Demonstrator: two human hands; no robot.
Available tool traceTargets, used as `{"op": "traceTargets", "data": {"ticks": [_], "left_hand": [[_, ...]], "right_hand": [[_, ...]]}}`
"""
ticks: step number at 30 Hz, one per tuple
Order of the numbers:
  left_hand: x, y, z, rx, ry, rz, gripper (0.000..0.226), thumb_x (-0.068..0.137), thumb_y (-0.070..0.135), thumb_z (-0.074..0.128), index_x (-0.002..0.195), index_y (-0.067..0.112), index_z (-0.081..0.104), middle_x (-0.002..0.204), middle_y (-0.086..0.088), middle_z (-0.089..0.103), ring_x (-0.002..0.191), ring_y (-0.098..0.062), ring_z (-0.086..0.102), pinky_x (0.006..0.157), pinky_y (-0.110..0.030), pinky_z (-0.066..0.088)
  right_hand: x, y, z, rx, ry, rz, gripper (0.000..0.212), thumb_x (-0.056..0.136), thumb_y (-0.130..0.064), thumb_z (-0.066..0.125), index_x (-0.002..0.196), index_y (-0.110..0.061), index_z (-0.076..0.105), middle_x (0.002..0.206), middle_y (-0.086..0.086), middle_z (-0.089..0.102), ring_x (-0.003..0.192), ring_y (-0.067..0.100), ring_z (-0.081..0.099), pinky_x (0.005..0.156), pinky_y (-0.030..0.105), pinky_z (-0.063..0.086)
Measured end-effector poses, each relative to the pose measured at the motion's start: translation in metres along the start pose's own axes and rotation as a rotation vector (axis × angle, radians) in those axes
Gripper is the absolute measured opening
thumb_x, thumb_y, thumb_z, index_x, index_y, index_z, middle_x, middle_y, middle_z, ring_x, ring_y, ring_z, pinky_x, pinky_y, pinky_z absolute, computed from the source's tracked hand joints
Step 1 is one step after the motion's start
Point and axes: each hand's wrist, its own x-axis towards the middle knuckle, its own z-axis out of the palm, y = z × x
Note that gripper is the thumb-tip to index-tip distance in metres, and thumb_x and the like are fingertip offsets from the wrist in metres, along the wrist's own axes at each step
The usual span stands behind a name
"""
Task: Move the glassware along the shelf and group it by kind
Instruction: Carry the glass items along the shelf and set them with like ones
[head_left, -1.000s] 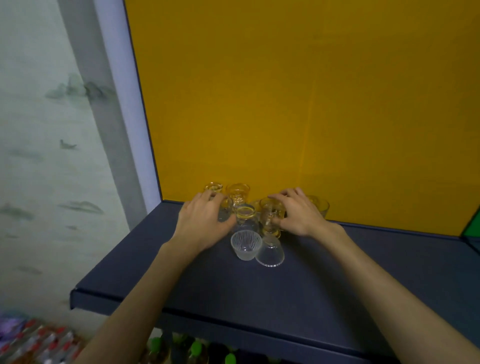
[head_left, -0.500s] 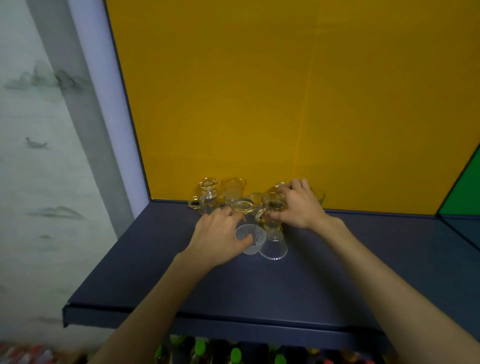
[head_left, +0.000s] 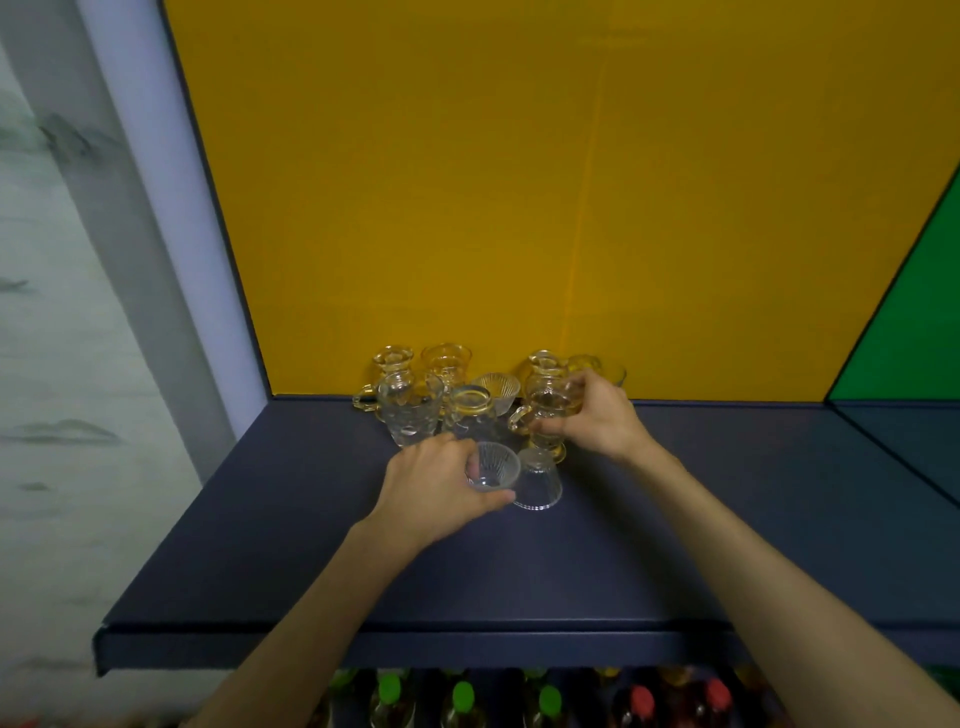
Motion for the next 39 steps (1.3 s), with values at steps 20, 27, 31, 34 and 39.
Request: {"op": "traceTargets", "data": {"ticks": [20, 27, 31, 34, 39], "left_hand": [[0.009, 0.113, -0.007, -0.53, 0.363, 0.158, 0.039, 0.065, 0.05, 0.086, 0.069, 0.023, 0.058, 0.085, 0.007, 0.061, 0.081, -0.014, 0.059, 0.067, -0.034, 0.047], [-0.011, 0.251, 0.032, -0.663, 0.239, 0.186, 0.045, 0.062, 0.057, 0.084, 0.067, 0.023, 0.055, 0.078, 0.01, 0.066, 0.076, -0.01, 0.063, 0.066, -0.038, 0.052], [-0.028, 0.332, 0.052, -0.693, 0.189, 0.228, 0.045, 0.061, 0.054, 0.087, 0.067, 0.024, 0.054, 0.083, 0.009, 0.067, 0.081, -0.01, 0.064, 0.066, -0.035, 0.053], [-0.042, 0.388, 0.066, -0.7, 0.181, 0.269, 0.044, 0.062, 0.05, 0.088, 0.067, 0.023, 0.054, 0.082, 0.008, 0.067, 0.079, -0.01, 0.064, 0.063, -0.029, 0.05], [-0.053, 0.466, 0.092, -0.701, 0.18, 0.285, 0.045, 0.06, 0.049, 0.089, 0.066, 0.025, 0.052, 0.083, 0.009, 0.064, 0.083, -0.014, 0.063, 0.068, -0.035, 0.051]], "right_hand": [[-0.09, 0.085, -0.117, 0.264, 0.335, 0.073, 0.071, 0.047, -0.05, 0.082, 0.108, -0.026, 0.053, 0.104, -0.006, 0.062, 0.093, 0.017, 0.06, 0.077, 0.036, 0.052], [-0.167, 0.176, -0.208, 0.254, 0.399, 0.105, 0.061, 0.062, -0.032, 0.087, 0.114, -0.025, 0.056, 0.108, -0.006, 0.061, 0.097, 0.014, 0.059, 0.082, 0.03, 0.048], [-0.211, 0.23, -0.261, 0.253, 0.431, 0.133, 0.061, 0.063, -0.032, 0.09, 0.115, -0.027, 0.057, 0.105, -0.01, 0.062, 0.096, 0.009, 0.06, 0.079, 0.025, 0.046], [-0.242, 0.271, -0.297, 0.262, 0.48, 0.158, 0.065, 0.059, -0.04, 0.093, 0.113, -0.027, 0.059, 0.101, -0.013, 0.063, 0.093, 0.002, 0.06, 0.078, 0.023, 0.047], [-0.279, 0.336, -0.343, 0.249, 0.521, 0.2, 0.069, 0.053, -0.048, 0.094, 0.11, -0.029, 0.061, 0.1, -0.012, 0.065, 0.093, 0.007, 0.062, 0.083, 0.033, 0.053]]}}
